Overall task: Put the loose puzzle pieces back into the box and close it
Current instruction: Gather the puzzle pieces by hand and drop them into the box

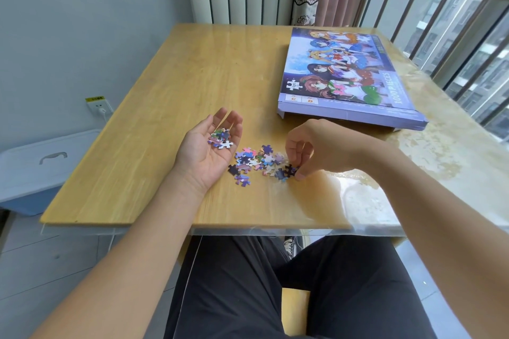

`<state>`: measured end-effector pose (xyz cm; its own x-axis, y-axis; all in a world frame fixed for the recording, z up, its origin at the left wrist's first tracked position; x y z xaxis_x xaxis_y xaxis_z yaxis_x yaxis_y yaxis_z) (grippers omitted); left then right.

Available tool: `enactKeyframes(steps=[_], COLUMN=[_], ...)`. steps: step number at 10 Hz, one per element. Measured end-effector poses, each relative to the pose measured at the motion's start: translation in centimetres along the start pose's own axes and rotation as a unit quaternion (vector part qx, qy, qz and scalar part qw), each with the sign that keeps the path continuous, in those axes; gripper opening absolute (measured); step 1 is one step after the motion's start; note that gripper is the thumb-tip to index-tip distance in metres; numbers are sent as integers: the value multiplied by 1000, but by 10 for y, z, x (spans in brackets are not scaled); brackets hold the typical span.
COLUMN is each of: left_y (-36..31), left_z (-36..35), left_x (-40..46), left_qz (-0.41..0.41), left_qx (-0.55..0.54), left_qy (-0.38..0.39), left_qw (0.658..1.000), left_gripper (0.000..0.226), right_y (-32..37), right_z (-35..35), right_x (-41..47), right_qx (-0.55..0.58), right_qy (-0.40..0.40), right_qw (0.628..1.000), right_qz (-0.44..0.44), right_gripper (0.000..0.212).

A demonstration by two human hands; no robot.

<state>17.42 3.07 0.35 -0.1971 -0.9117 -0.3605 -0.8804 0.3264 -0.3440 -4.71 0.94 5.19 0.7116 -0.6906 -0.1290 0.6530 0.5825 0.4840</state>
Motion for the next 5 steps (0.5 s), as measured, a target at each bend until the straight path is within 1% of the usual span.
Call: enactKeyframes(steps=[1, 2, 5], left_y=[1, 1, 1], left_z=[0, 0, -1], left_x=[0, 0, -1], left_qz=[0, 1, 1], left_qx=[1, 1, 1], left_qy=[-3, -2, -4], left_qw=[1000, 1000, 1000], left_gripper=[27, 26, 26], right_y=[-2, -3, 0], right_z=[0, 1, 3], right_x=[1, 3, 8], right_qx=[22, 14, -20], right_qy=[15, 36, 51], right_qw=[1000, 999, 999], right_qz=[-1, 5, 0], right_gripper=[42, 36, 20])
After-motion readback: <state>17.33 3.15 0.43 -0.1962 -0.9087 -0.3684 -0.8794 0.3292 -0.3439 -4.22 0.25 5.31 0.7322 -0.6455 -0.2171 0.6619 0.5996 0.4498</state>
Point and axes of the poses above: each hand's wrist, its own x-axis towards the middle knuckle, its own z-axis out of the back of the hand, y = z × x, the point moved 1 cm from there along x, towards the middle knuckle, and after that the axes turned 11 degrees about z, right-handed, at the moved point
